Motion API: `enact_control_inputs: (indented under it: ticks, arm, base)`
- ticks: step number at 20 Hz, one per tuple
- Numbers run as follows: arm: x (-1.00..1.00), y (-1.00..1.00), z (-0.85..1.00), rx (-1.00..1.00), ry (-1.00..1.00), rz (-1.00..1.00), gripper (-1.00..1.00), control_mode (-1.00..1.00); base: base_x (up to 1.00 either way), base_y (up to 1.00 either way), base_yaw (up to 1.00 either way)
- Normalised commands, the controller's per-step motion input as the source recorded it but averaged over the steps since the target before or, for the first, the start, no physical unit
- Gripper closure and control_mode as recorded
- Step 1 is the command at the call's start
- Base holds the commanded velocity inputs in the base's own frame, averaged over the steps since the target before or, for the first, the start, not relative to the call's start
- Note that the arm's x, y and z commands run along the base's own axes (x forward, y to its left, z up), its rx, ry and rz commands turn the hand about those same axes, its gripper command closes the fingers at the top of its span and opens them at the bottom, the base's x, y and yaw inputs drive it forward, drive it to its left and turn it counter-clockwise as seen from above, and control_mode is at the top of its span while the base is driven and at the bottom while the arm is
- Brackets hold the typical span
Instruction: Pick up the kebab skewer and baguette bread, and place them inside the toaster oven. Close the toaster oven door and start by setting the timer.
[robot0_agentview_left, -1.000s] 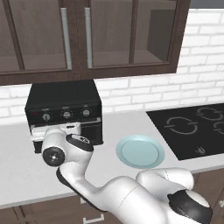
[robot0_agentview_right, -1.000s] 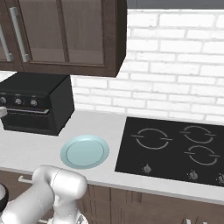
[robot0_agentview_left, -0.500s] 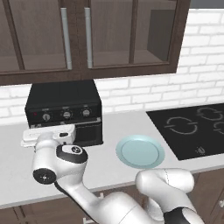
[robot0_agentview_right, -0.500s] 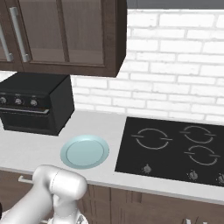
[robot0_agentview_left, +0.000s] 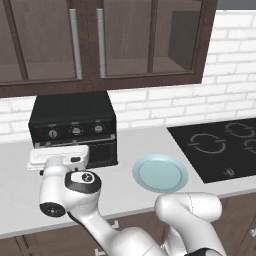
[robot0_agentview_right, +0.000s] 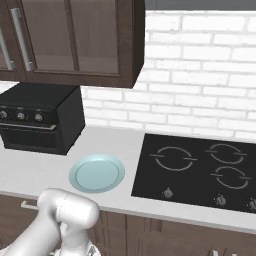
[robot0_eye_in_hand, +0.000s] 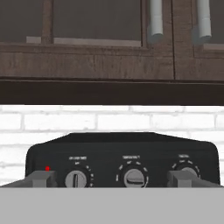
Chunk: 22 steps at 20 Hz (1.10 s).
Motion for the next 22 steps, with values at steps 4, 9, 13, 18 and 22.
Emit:
enact_control_inputs:
  ticks: [4, 9, 13, 18, 22]
  arm:
    - [0.1, -0.06, 0.0, 0.13, 0.0, -0.07, -1.0, -1.0]
    - [0.19, 0.0, -0.05, 0.1, 0.01, -0.04, -1.0, -1.0]
    - [0.42, 0.02, -0.19, 0.02, 0.04, 0.0, -1.0, -1.0]
    - [0.37, 0.0, -0.04, 0.0, 0.02, 0.0, -1.0, -1.0]
    - [0.15, 0.01, -0.01, 0.0, 0.0, 0.0, -1.0, -1.0]
  base:
    - [0.0, 0.0, 0.0]
    - [0.0, 0.0, 0.0]
    - [0.0, 0.0, 0.0]
    - [0.0, 0.0, 0.0]
    - [0.0, 0.0, 0.0]
